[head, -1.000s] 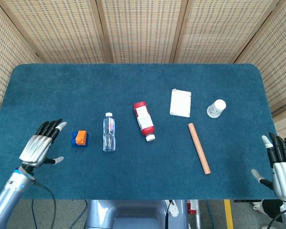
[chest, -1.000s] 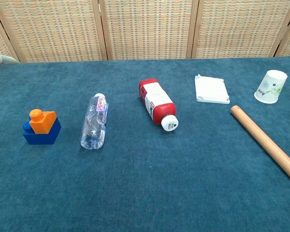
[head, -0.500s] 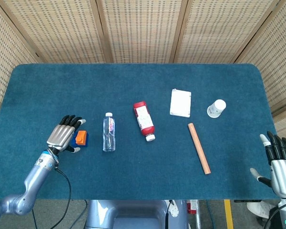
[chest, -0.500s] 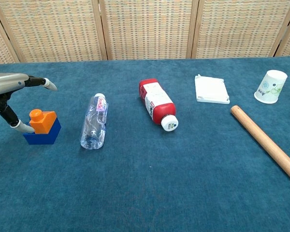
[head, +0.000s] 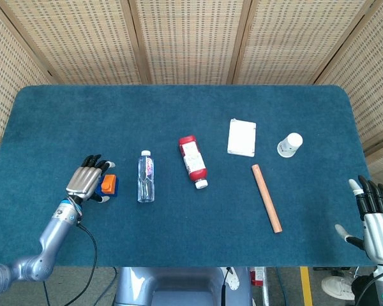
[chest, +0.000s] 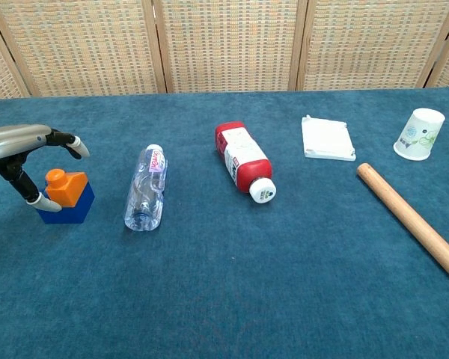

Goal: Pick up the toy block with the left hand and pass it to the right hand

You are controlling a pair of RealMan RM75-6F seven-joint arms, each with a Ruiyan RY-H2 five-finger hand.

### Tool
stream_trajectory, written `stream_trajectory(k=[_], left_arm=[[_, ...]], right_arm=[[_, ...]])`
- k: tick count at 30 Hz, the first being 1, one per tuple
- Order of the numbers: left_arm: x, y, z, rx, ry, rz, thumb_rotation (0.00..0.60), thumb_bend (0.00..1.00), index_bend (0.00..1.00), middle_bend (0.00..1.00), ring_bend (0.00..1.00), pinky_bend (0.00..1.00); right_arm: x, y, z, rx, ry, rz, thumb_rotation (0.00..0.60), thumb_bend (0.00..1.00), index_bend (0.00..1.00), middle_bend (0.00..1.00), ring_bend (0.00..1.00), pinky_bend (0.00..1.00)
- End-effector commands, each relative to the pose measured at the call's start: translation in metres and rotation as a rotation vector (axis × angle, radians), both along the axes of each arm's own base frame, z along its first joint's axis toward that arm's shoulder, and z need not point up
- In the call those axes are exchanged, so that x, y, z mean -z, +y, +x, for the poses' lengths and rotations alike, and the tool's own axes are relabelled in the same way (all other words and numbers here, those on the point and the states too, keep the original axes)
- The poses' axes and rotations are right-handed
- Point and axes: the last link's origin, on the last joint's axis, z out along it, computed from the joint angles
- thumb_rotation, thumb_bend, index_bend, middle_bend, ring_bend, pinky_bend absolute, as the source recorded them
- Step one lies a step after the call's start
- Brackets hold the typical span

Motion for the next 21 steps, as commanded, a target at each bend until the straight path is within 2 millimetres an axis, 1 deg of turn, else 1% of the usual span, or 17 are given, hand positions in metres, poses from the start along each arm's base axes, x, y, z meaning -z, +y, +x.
stream_trajectory(k=[1,7,13,18,21], left_arm=[[0.0046,0.002,0.0008,-0.003,-0.01,0.012,0.6,0.14,0.29,0.28,0.0,0.0],[0.008,0.0042,0.0017,0.0,-0.012,0.028,0.6,0.15,0.34,0.32,0.0,0.0],[0.0063,0.0057,0.0015,-0.003,-0.022,0.049,0.6,0.16,0.39,0.37,0.0,0.0],[0.0041,0.0061,0.0001,0.002,-0.016,0.06,0.6,0.23,0.48,0.46,0.04,0.0],[0.0021,0.0068,0.0007,0.003,-0.025,0.073,0.6,0.26,0.51,0.49,0.05,0.0]], right_arm=[[0.0002,-0.0004,-0.0002,0.0,-0.001,0.001,0.6,0.0,0.0,0.0,0.0,0.0],[0.0012,-0.0012,-0.0008,0.004,-0.003,0.007,0.6,0.0,0.0,0.0,0.0,0.0],[0.0016,-0.0014,-0.0007,0.005,-0.005,0.007,0.6,0.0,0.0,0.0,0.0,0.0],[0.0019,-0.0018,-0.001,0.008,-0.01,0.011,0.6,0.0,0.0,0.0,0.0,0.0],[0.0018,-0.0017,-0.0012,0.008,-0.012,0.012,0.6,0.0,0.0,0.0,0.0,0.0]])
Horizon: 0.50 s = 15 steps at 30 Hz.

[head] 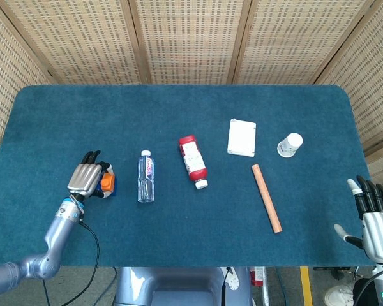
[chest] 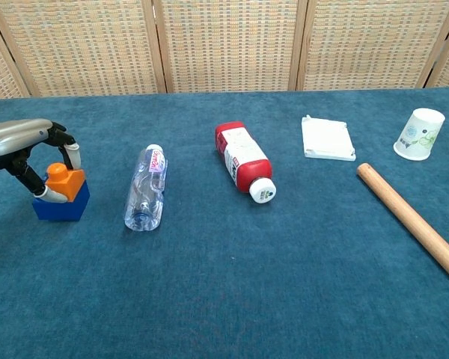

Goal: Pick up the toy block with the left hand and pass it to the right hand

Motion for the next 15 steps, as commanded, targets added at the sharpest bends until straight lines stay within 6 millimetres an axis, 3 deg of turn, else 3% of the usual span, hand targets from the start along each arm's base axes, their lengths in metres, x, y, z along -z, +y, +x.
stream_trajectory(k=[1,9,15], left_arm=[[-0.004,0.001,0.001,0.004,-0.012,0.015,0.6,0.27,0.51,0.49,0.05,0.0],[-0.032,0.001,0.007,0.018,-0.129,0.085,0.6,0.29,0.53,0.51,0.06,0.0],[-0.059,-0.003,0.013,-0.038,-0.483,0.107,0.6,0.3,0.55,0.51,0.06,0.0]], right_arm=[[0.0,0.0,0.0,0.0,-0.001,-0.001,0.6,0.0,0.0,0.0,0.0,0.0],[0.0,0.0,0.0,0.001,0.0,0.002,0.6,0.0,0.0,0.0,0.0,0.0],[0.002,0.0,0.0,0.003,0.005,0.004,0.6,0.0,0.0,0.0,0.0,0.0]])
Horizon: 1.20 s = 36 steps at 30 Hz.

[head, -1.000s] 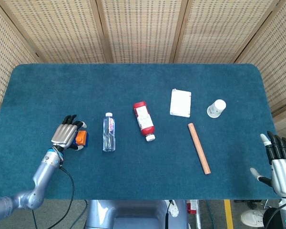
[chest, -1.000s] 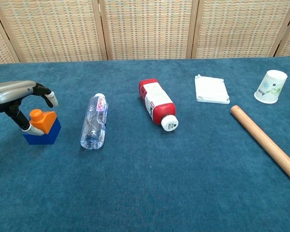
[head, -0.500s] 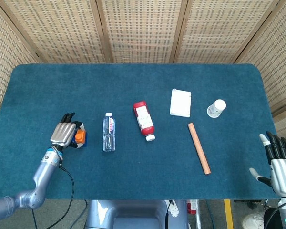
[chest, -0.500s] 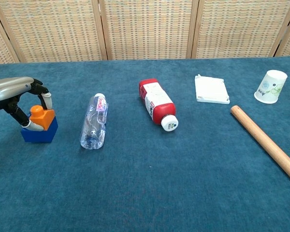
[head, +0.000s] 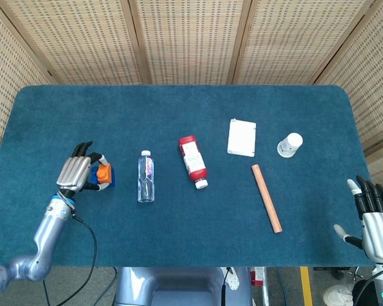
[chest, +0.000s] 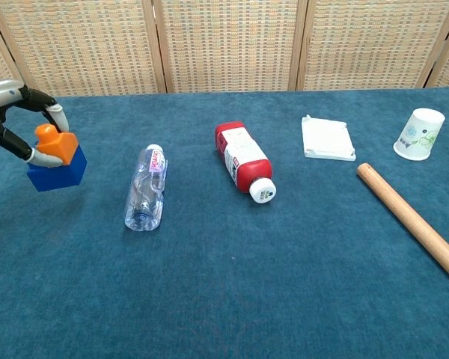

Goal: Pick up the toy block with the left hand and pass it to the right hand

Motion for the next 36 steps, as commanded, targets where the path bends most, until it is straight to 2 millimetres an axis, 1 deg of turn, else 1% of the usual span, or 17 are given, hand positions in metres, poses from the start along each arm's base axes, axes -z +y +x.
stream_trajectory(k=[1,4,7,9,13,17,21,24,27,31,32,33,36], left_arm=[[-0.027,-0.003,0.005,-0.043,-0.337,0.017,0.6,0.3,0.55,0.51,0.06,0.0],[-0.035,-0.003,0.005,-0.102,-0.586,-0.031,0.6,0.3,0.56,0.51,0.06,0.0],[-0.038,-0.004,0.007,-0.152,-0.772,-0.085,0.6,0.32,0.56,0.51,0.06,0.0],[-0.041,-0.003,0.011,-0.214,-0.979,-0.141,0.6,0.34,0.56,0.51,0.06,0.0],[-0.04,0.0,0.015,-0.295,-1.228,-0.213,0.6,0.38,0.56,0.51,0.06,0.0],[-0.031,0.003,0.026,-0.318,-1.396,-0.285,0.6,0.39,0.56,0.51,0.06,0.0],[-0.014,0.006,0.042,-0.296,-1.506,-0.36,0.6,0.38,0.56,0.51,0.06,0.0],[0.0,0.011,0.059,-0.276,-1.57,-0.422,0.6,0.38,0.56,0.51,0.06,0.0],[0.015,0.016,0.076,-0.263,-1.598,-0.475,0.6,0.41,0.56,0.51,0.06,0.0],[0.037,0.02,0.1,-0.251,-1.602,-0.543,0.6,0.42,0.56,0.51,0.06,0.0],[0.039,0.021,0.103,-0.252,-1.604,-0.551,0.6,0.42,0.56,0.51,0.06,0.0],[0.045,0.022,0.113,-0.249,-1.608,-0.57,0.6,0.42,0.56,0.51,0.06,0.0],[0.053,0.023,0.126,-0.244,-1.614,-0.595,0.6,0.42,0.56,0.51,0.06,0.0]], right_arm=[[0.001,0.0,0.0,0.0,0.004,0.003,0.6,0.0,0.0,0.0,0.0,0.0],[0.004,-0.001,0.001,0.0,0.015,0.011,0.6,0.0,0.0,0.0,0.0,0.0],[0.007,-0.002,0.002,-0.004,0.025,0.02,0.6,0.0,0.0,0.0,0.0,0.0],[0.01,-0.007,0.004,-0.018,0.031,0.028,0.6,0.0,0.0,0.0,0.0,0.0],[0.019,-0.019,0.007,-0.049,0.041,0.051,0.6,0.0,0.0,0.0,0.0,0.0],[0.028,-0.035,0.013,-0.101,0.043,0.085,0.6,0.0,0.0,0.0,0.0,0.0],[0.031,-0.054,0.027,-0.175,-0.003,0.117,0.6,0.0,0.0,0.0,0.0,0.0],[0.03,-0.068,0.044,-0.247,-0.066,0.151,0.6,0.0,0.0,0.0,0.0,0.0],[0.028,-0.082,0.058,-0.311,-0.097,0.146,0.6,0.0,0.0,0.0,0.0,0.0],[0.034,-0.103,0.079,-0.379,-0.203,0.177,0.6,0.0,0.0,0.0,0.0,0.0],[0.035,-0.106,0.082,-0.385,-0.217,0.183,0.6,0.0,0.0,0.0,0.0,0.0],[0.036,-0.113,0.089,-0.397,-0.25,0.193,0.6,0.0,0.0,0.0,0.0,0.0],[0.036,-0.125,0.101,-0.424,-0.284,0.205,0.6,0.0,0.0,0.0,0.0,0.0]])
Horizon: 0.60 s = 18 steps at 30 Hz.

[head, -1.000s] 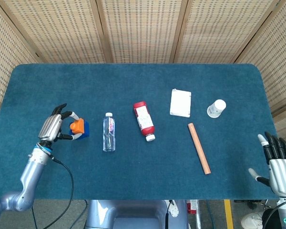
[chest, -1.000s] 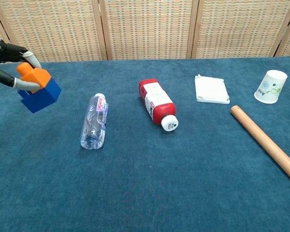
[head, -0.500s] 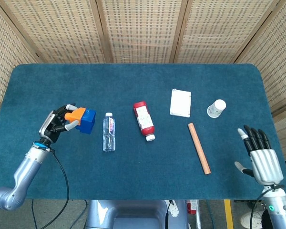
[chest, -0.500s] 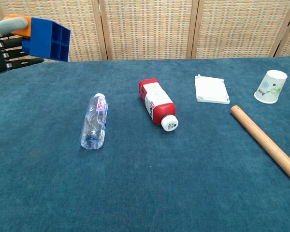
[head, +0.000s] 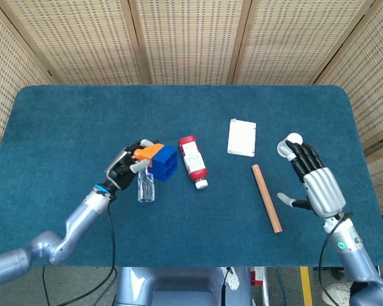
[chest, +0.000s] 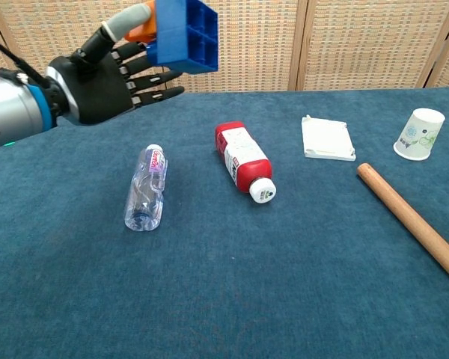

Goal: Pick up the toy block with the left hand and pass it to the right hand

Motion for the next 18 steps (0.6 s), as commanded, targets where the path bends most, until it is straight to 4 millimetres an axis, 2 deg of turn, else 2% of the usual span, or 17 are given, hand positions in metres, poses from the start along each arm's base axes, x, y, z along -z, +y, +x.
stream_trajectory(k=[1,4,10,18], left_arm=[[0.01,0.003,0.017,0.021,-0.01,-0.018,0.6,0.42,0.56,0.51,0.06,0.0],[0.02,0.009,0.032,0.023,-0.018,-0.023,0.6,0.42,0.56,0.51,0.06,0.0],[0.033,0.018,0.052,0.014,-0.014,-0.049,0.6,0.43,0.56,0.51,0.06,0.0],[0.048,0.017,0.067,0.001,-0.026,-0.069,0.6,0.43,0.56,0.51,0.06,0.0]], right_arm=[[0.002,-0.017,0.019,-0.038,-0.047,0.022,0.6,0.0,0.0,0.0,0.0,0.0],[0.004,-0.028,0.032,-0.069,-0.045,0.037,0.6,0.0,0.0,0.0,0.0,0.0],[0.015,-0.035,0.055,-0.111,-0.065,0.074,0.6,0.0,0.0,0.0,0.0,0.0],[0.035,-0.037,0.087,-0.159,-0.034,0.084,0.6,0.0,0.0,0.0,0.0,0.0]])
